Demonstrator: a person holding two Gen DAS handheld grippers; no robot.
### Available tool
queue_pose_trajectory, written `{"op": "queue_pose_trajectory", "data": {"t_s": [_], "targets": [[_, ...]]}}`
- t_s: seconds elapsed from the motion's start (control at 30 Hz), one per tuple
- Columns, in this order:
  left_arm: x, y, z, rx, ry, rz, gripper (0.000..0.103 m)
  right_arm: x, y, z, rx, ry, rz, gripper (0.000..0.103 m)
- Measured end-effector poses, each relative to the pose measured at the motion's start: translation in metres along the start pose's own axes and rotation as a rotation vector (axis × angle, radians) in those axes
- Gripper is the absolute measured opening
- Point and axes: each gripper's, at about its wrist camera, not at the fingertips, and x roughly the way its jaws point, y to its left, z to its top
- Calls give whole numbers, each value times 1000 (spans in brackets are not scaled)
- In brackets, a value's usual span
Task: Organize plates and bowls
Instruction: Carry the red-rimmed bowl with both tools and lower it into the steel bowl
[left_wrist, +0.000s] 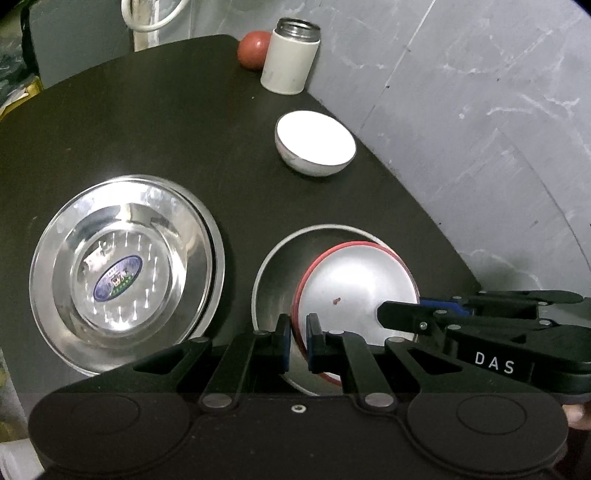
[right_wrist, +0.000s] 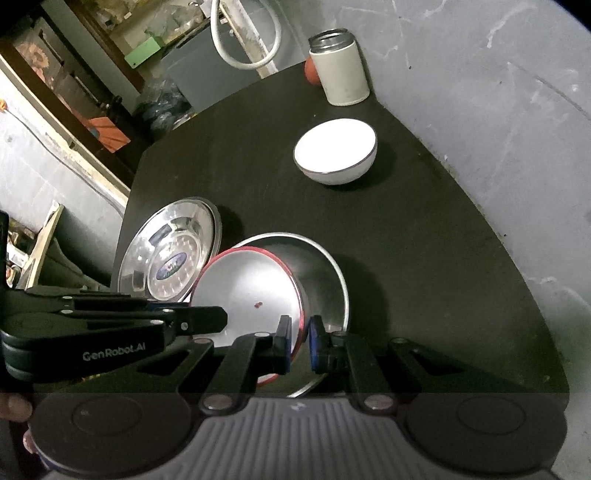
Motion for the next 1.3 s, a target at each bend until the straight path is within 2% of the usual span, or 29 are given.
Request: {"op": "queue_pose_trajectory", "data": {"t_s": [0.33,0.93,1.3], "targets": [[7,-6,1,34,40,46,8,3,-2,1,4,15,8,11],[21,-6,6,-1,83,74,9,10,-7,5,-13,43,30,13],[16,-6,9,2,57,84,10,8,-8,8,-15,33,32,20]]}}
